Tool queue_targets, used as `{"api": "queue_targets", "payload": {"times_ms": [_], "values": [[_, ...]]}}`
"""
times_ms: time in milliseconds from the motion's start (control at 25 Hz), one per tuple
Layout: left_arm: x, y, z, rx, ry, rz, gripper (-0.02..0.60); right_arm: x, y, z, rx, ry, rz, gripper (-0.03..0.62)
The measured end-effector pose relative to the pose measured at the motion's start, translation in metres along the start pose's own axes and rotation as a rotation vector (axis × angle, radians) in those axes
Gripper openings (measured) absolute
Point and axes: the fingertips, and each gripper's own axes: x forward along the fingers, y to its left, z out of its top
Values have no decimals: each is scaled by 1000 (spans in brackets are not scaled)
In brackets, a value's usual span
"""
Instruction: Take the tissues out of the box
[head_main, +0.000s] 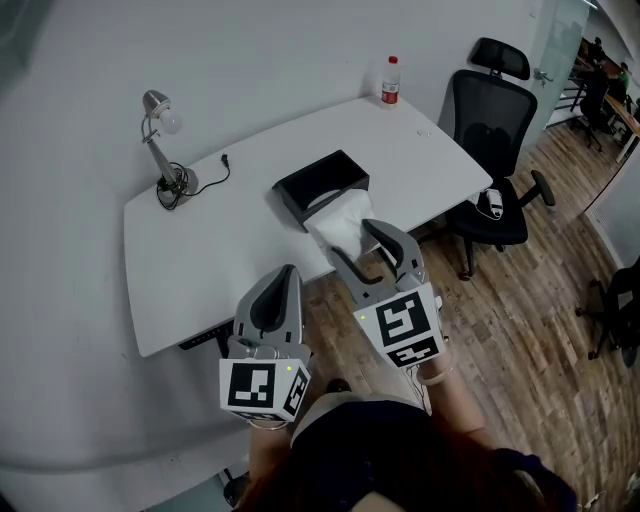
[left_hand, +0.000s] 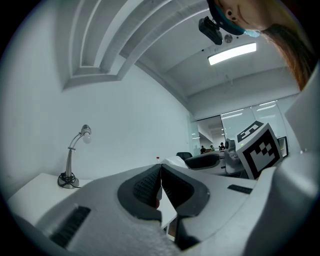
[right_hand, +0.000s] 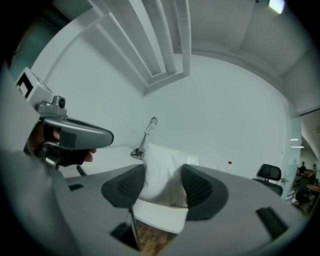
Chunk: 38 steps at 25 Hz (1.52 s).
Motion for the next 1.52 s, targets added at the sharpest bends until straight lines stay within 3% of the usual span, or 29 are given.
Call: {"api": "queue_targets", "payload": {"times_ms": [1520], "values": [[-58, -111, 11, 49, 38, 86, 25, -128, 1, -3, 19, -102, 87, 244]]}}
